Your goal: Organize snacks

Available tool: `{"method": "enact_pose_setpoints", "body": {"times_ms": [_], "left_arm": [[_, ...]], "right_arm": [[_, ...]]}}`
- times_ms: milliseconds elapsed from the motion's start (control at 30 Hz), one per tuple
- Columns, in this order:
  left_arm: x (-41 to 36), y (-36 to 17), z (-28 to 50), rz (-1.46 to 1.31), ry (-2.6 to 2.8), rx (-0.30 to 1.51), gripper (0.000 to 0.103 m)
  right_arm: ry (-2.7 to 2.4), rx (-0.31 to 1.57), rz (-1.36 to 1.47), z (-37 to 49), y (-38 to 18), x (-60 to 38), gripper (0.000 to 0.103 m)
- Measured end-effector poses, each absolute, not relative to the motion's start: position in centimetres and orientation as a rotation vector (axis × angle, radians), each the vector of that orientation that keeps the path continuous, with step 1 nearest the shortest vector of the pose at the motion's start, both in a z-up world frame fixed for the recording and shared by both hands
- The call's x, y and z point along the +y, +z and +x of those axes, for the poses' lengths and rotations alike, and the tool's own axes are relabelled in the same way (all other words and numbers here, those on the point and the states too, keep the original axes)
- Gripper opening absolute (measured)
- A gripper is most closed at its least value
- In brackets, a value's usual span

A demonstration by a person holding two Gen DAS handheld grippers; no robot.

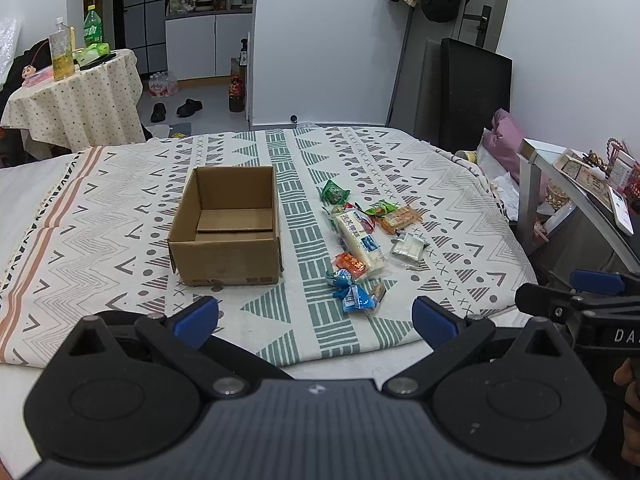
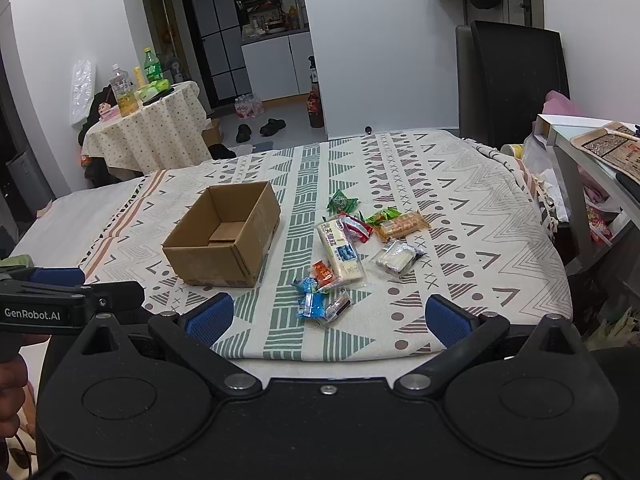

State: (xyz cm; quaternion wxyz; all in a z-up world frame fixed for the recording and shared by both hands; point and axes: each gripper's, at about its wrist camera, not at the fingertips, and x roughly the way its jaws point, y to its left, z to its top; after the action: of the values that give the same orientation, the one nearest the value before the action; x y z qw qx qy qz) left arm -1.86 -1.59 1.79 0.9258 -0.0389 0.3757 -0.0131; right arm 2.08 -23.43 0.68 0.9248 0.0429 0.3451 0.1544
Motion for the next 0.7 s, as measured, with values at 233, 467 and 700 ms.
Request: {"method": "enact_pose_setpoints", "body": {"times_ms": [233,467,700], "left_arm": [[-1.66,1.83,-1.85,-0.088,-0.023,0.768,0.103],[-1.68,1.90,-1.73,-0.088,-0.025,0.766,0.103],[-1.54,1.78,-1.60,-0.081,-0.023,0.762,0.103]], "right_arm": [[0.321,0.702,0.086,2.11,0.73,-23.77,0.103],[0.321,0.703,0.084,2.05,0.98,-23.83,0.103],[0.323,0.701,0.079,2.19,0.95,-23.84,0.103]]}}
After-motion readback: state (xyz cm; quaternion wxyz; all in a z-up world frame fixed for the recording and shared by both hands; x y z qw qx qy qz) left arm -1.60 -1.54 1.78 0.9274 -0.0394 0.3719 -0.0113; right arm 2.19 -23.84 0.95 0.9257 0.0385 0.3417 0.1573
